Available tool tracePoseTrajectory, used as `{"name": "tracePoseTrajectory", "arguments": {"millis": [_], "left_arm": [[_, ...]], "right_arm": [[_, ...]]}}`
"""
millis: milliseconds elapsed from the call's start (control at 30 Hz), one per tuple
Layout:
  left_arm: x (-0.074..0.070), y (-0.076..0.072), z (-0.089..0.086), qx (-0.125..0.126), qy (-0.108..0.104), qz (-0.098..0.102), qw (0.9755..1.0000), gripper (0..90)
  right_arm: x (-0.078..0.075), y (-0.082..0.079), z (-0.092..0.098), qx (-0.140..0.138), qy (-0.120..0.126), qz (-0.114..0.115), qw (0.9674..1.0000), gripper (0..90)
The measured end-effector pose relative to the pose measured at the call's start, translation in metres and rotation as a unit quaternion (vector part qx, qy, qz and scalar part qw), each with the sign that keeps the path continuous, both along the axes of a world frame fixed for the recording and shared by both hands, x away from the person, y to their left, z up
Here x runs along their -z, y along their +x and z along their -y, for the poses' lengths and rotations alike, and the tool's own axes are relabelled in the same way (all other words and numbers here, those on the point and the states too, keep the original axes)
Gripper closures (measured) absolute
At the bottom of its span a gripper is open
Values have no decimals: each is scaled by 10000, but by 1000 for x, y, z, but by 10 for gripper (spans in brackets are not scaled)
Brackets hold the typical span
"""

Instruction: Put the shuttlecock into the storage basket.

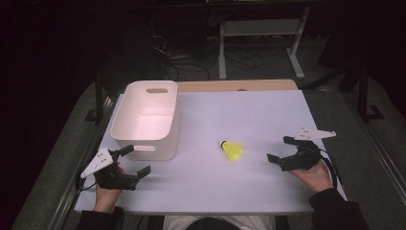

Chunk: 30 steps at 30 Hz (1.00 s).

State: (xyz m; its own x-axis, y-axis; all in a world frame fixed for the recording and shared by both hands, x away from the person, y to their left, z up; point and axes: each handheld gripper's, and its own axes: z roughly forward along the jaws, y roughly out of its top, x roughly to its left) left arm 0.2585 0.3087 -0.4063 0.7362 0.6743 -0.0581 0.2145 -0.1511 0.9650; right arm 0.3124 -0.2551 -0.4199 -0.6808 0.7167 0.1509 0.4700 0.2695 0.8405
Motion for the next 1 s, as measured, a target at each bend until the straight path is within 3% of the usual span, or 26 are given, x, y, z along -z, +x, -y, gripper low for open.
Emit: {"name": "tracePoseTrajectory", "arguments": {"millis": [1000], "left_arm": [[-1,-2,-1,-10,47,29,10000,0]], "right_arm": [[-9,-8,-3,-17,-15,103,9999,0]]}}
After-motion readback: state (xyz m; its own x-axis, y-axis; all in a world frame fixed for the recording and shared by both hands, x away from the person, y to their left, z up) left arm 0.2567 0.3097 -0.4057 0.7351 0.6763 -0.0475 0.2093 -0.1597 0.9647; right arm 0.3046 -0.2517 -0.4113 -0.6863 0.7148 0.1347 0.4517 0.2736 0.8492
